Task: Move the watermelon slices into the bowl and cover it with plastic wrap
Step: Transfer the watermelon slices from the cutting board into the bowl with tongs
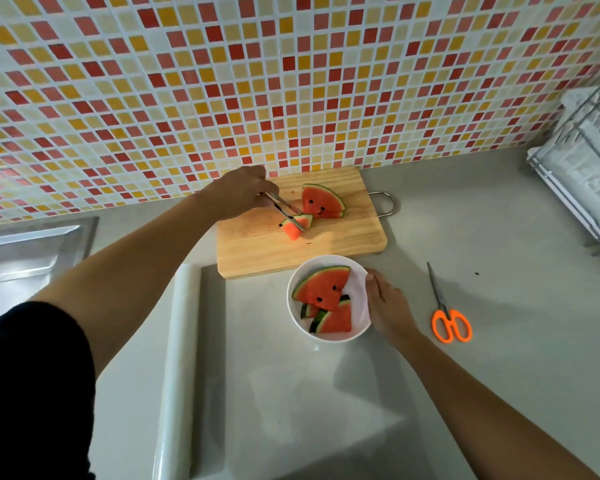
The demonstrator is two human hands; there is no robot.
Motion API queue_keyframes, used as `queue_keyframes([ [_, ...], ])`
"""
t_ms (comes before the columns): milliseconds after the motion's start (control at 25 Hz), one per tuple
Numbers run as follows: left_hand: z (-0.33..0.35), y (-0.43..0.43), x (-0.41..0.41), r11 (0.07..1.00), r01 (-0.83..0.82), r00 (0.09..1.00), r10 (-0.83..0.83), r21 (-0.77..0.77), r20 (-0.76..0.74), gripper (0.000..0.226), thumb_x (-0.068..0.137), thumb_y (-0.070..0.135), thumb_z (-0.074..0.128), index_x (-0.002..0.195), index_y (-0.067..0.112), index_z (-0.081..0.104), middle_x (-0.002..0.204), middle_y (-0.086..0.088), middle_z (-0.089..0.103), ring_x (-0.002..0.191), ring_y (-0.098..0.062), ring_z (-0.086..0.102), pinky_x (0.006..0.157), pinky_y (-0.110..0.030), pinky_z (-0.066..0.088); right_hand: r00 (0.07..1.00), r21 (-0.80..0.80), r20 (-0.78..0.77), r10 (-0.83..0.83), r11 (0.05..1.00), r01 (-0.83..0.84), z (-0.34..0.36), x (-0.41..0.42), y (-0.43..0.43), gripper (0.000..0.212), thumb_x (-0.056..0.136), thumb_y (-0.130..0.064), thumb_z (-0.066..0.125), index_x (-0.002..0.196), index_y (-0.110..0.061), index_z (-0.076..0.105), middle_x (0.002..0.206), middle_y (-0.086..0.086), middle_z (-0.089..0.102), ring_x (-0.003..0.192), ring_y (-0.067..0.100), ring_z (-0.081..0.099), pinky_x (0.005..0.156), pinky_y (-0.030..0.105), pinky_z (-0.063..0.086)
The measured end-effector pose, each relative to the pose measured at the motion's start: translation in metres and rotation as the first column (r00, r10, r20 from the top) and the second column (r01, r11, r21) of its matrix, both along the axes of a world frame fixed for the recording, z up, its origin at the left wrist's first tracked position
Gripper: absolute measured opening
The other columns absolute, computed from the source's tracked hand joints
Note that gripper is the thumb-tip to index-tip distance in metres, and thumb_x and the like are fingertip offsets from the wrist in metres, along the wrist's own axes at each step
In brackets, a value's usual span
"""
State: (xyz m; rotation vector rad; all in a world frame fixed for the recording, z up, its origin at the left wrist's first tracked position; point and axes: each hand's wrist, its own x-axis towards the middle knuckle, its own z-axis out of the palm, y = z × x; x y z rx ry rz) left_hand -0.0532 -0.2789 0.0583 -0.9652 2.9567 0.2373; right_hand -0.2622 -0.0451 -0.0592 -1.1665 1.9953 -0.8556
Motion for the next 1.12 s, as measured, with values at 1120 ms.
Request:
queue_keyframes([
  [1120, 0.021, 0.128, -0.021, 0.764, 0.513, 0.837, -0.546, -0.392, 0.030, 0.034, 0.080, 0.022, 0.072, 0.112, 0.010, 0.067, 0.086, -0.010, 0.064, 0.072, -0.025, 0.062, 0.060, -0.031, 0.049, 0.860, 0.124, 0.510, 0.024, 0.987, -0.102, 0.005, -0.019, -0.010, 0.034, 0.085, -0.044, 0.037, 0.088, -0.031, 0.068, 0.092, -0.005, 0.072, 0.085, 0.012, 0.067, 0.074, 0.030, 0.054],
])
